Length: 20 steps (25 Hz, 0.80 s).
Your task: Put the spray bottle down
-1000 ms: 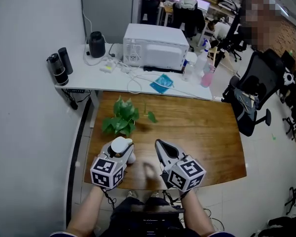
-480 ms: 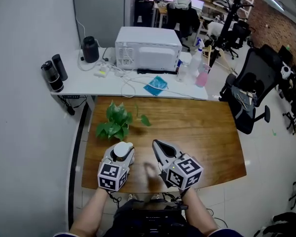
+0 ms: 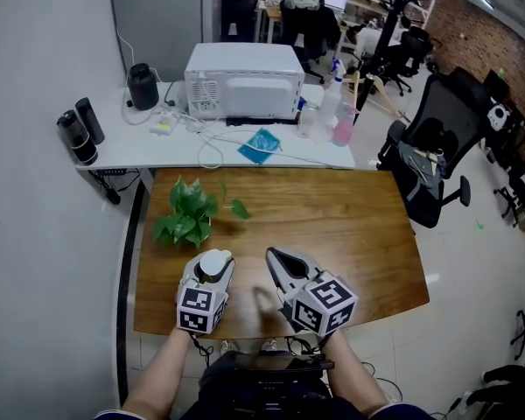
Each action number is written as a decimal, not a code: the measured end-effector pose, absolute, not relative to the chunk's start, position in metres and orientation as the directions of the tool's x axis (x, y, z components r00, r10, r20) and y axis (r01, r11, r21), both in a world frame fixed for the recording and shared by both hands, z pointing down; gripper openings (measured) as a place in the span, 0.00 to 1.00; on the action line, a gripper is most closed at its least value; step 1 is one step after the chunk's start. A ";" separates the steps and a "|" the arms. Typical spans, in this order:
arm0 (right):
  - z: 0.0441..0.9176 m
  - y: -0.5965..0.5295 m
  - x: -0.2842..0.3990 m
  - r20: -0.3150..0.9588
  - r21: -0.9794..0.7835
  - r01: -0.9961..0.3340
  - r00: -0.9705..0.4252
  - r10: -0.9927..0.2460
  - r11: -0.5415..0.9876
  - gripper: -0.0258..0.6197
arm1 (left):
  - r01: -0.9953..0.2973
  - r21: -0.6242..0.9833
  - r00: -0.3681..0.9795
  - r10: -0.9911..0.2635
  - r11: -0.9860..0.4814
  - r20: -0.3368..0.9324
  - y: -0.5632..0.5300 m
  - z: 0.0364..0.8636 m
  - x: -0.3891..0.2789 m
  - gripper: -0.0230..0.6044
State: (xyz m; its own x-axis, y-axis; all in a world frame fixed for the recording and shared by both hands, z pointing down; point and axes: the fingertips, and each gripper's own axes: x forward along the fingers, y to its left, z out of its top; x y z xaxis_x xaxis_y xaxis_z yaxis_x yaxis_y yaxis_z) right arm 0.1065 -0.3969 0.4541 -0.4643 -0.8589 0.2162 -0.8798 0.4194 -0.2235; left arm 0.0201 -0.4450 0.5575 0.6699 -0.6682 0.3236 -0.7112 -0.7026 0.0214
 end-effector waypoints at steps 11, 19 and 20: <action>0.455 -0.393 0.112 0.208 -0.231 -0.876 -0.470 -0.858 0.424 0.04 | -0.740 -0.009 0.637 -0.705 -0.673 0.311 -0.449 0.564 0.019 0.35; 0.454 -0.389 0.111 0.200 -0.237 -0.873 -0.473 -0.858 0.426 0.04 | -0.751 -0.013 0.623 -0.716 -0.660 0.315 -0.452 0.564 0.018 0.35; 0.454 -0.389 0.112 0.199 -0.237 -0.873 -0.473 -0.858 0.426 0.04 | -0.751 -0.014 0.624 -0.717 -0.660 0.312 -0.452 0.564 0.018 0.37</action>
State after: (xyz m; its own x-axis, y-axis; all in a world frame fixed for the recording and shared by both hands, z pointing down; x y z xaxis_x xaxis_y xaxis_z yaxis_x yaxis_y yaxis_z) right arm 0.1116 -0.3885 0.4541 -0.4732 -0.8581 0.1993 -0.8729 0.4263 -0.2372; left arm 0.0176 -0.4523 0.5635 0.6238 -0.7166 0.3119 -0.7511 -0.6600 -0.0141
